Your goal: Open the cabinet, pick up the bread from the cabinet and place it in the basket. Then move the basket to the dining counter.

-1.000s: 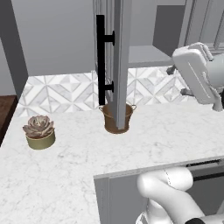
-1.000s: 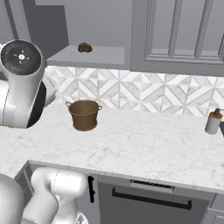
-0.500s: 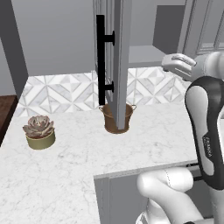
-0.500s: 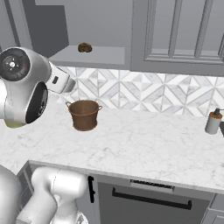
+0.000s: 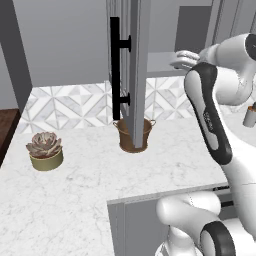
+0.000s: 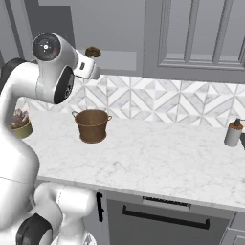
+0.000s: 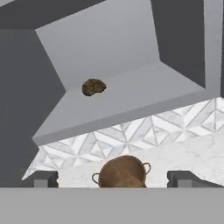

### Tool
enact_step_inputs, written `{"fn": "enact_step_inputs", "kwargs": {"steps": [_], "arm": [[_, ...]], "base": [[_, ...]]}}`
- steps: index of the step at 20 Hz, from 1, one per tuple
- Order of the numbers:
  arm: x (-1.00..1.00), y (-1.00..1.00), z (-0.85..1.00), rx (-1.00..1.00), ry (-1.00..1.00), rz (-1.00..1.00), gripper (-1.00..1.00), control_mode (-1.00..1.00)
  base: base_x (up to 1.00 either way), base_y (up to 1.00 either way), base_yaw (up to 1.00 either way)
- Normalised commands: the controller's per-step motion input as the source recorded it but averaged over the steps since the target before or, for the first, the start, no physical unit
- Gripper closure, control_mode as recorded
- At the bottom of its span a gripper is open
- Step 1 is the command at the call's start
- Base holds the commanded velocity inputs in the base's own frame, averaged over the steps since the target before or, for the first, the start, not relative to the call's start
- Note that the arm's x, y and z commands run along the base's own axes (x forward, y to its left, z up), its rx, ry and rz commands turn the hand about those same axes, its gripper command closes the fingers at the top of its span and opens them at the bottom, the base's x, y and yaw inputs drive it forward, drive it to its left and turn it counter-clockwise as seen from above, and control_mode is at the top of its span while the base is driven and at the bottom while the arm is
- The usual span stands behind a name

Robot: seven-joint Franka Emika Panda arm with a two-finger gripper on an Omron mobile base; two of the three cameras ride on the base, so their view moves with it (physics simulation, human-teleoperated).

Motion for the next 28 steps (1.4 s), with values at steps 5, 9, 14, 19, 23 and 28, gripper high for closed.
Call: {"fn": "enact_step_inputs", "kwargs": {"steps": [5, 9, 14, 19, 23, 28], "arm": [[0.91, 0.35, -0.3, -0.04, -0.28, -0.03, -1.0, -1.0], [0.96, 0.3, 0.28, 0.0, 0.06, -0.01, -1.0, -1.0], [0.76, 0.08, 0.14, 0.0, 0.27, 0.0, -1.0, -1.0], [0.69, 0.07, 0.02, 0.0, 0.06, 0.0, -1.0, -1.0], [0.63, 0.3, 0.0, -0.01, 0.0, 0.0, -1.0, -1.0], [0.81, 0.25, -0.08, 0.0, 0.0, 0.05, -1.0, -1.0]], "base": [[0.0, 0.0, 0.0], [0.0, 0.0, 0.0], [0.0, 0.0, 0.0], [0.0, 0.0, 0.0], [0.0, 0.0, 0.0], [0.0, 0.0, 0.0]]}}
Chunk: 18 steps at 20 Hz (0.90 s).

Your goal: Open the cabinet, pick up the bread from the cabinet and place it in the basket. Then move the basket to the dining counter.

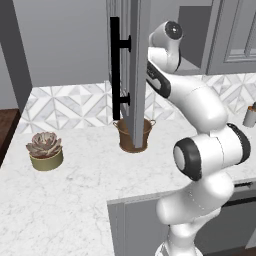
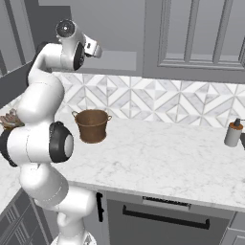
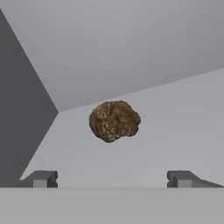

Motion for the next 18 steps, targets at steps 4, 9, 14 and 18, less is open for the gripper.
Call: {"fn": "enact_step_inputs", "kwargs": {"steps": [4, 9, 14, 18], "arm": [[0.73, 0.01, 0.0, -0.04, 0.0, 0.07, -1.0, -1.0], [0.26, 0.0, 0.0, -0.09, 0.0, 0.02, -1.0, -1.0], [0.29, 0.06, -0.07, -0.07, 0.0, 0.0, -1.0, -1.0], [0.58, 0.0, -0.25, -0.04, 0.0, 0.01, -1.0, -1.0]], "base": [[0.0, 0.0, 0.0], [0.0, 0.0, 0.0], [0.0, 0.0, 0.0], [0.0, 0.0, 0.0]]}}
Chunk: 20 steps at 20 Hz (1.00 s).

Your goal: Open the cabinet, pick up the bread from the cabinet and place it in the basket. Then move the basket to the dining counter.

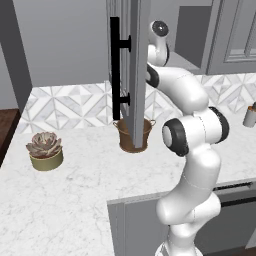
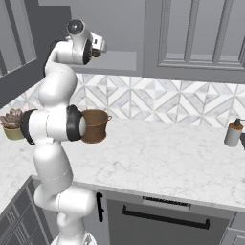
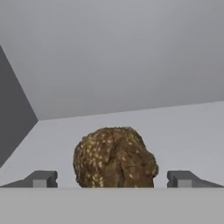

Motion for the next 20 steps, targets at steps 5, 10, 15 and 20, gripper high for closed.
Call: {"fn": "enact_step_inputs", "kwargs": {"steps": [5, 10, 15, 20], "arm": [[0.4, 0.0, -0.06, -0.02, 0.0, 0.02, -1.0, -1.0], [0.04, 0.05, 0.0, 0.0, 0.0, 0.04, -1.0, -1.0], [0.32, 0.12, -0.02, -0.01, 0.0, 0.04, -1.0, -1.0], [0.28, 0.0, -0.08, -0.04, -0.07, 0.03, -1.0, -1.0]], "base": [[0.0, 0.0, 0.0], [0.0, 0.0, 0.0], [0.0, 0.0, 0.0], [0.0, 0.0, 0.0]]}}
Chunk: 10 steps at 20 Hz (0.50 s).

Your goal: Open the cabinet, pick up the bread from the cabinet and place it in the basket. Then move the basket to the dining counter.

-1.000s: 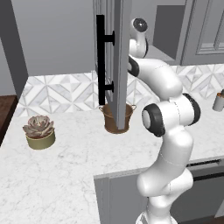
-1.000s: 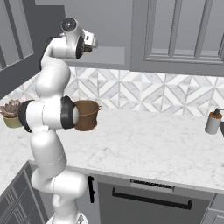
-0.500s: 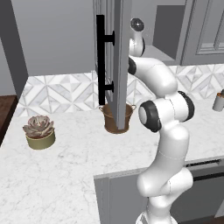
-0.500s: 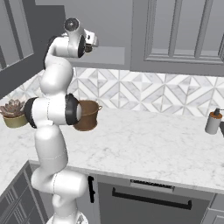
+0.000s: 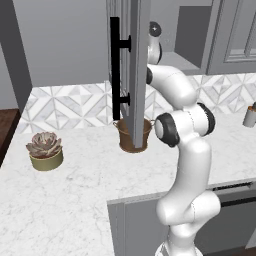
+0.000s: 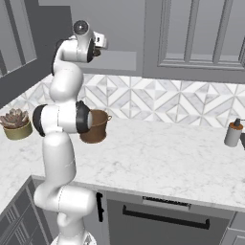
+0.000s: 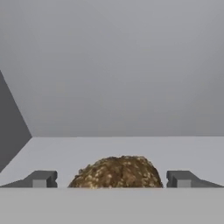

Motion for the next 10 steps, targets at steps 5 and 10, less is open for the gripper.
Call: {"fn": "enact_step_inputs", "kwargs": {"steps": [5, 10], "arm": [[0.03, 0.0, -0.09, -0.06, -0.04, 0.03, -1.0, -1.0], [-0.03, 0.01, -0.36, -0.05, 0.0, 0.02, -1.0, -1.0]], "base": [[0.0, 0.0, 0.0], [0.0, 0.0, 0.0]]}}
